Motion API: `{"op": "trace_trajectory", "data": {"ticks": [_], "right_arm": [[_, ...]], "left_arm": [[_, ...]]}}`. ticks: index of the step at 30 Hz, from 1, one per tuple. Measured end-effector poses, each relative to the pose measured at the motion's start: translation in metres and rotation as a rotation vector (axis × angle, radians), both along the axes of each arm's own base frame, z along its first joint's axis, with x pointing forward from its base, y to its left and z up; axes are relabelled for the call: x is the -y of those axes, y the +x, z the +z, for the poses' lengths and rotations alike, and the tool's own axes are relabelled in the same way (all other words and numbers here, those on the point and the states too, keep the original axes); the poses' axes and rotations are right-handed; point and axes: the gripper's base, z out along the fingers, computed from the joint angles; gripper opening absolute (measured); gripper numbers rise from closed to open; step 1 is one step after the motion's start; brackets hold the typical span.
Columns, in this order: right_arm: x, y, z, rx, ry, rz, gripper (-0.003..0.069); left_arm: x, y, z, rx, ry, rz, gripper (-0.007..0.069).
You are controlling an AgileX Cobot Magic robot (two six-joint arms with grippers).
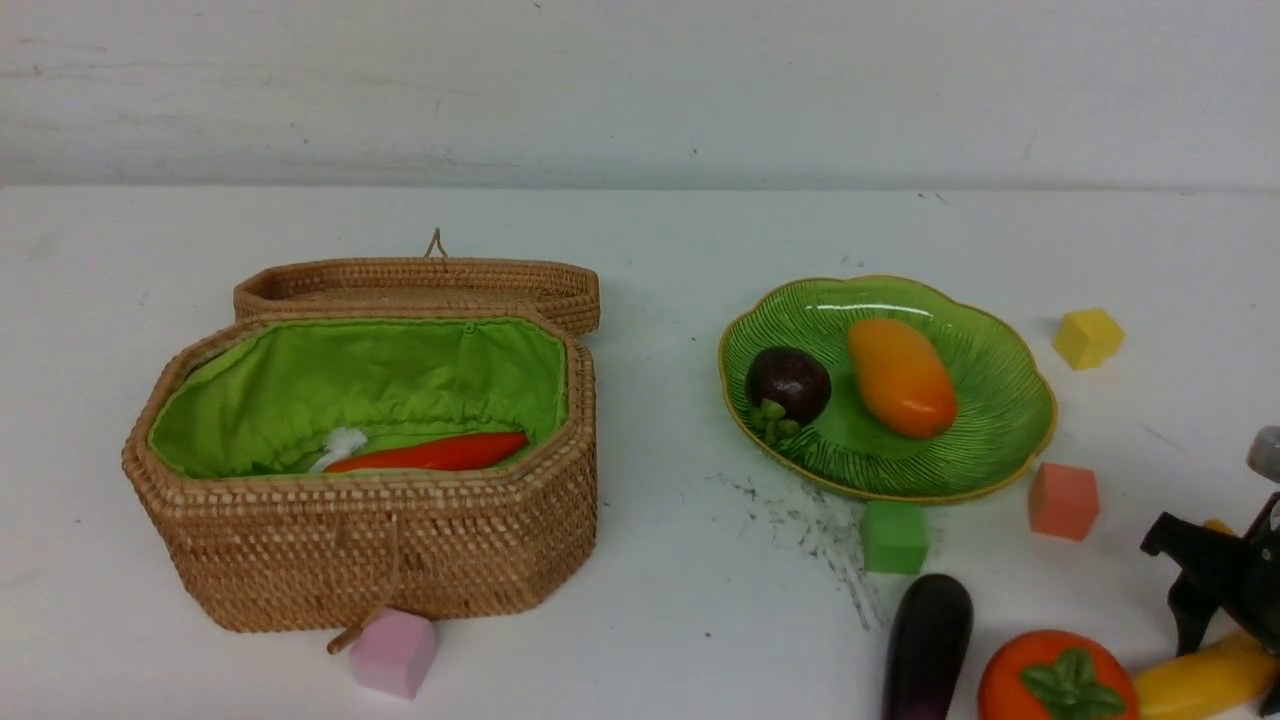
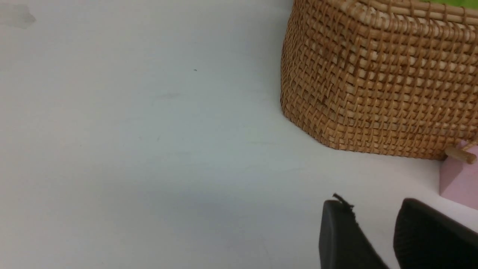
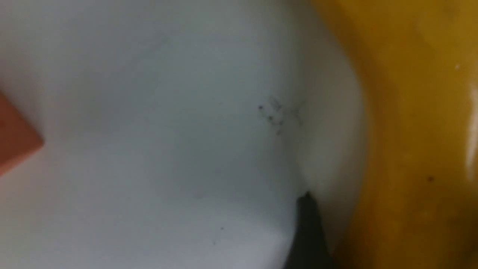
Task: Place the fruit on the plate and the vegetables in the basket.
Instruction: Use the right arm to grab a banana and put it into the right plate
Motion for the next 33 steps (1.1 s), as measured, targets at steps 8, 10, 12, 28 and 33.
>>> {"op": "trace_trajectory", "data": {"ticks": [8, 10, 12, 28, 33], "right_arm": [[0.001, 0.002, 0.025, 0.094, -0.049, 0.159, 0.0319], [0.004, 0.009, 0.062, 0.213, -0.121, 0.255, 0.0319], [0.005, 0.013, 0.082, 0.28, -0.155, 0.296, 0.0319], [-0.037, 0.128, 0.183, 0.671, -0.109, 1.006, 0.0319], [-0.038, 0.168, 0.112, 0.523, -0.075, 1.042, 0.0319]], "left_arm": [[0.0, 0.0, 0.0, 0.0, 0.0, 0.0, 0.0215], [0.0, 0.0, 0.0, 0.0, 0.0, 0.0, 0.0215], [0.0, 0.0, 0.0, 0.0, 0.0, 0.0, 0.0215], [0.0, 0.0, 0.0, 0.0, 0.0, 0.0, 0.0229], [0.0, 0.0, 0.0, 0.0, 0.0, 0.0, 0.0236]]}}
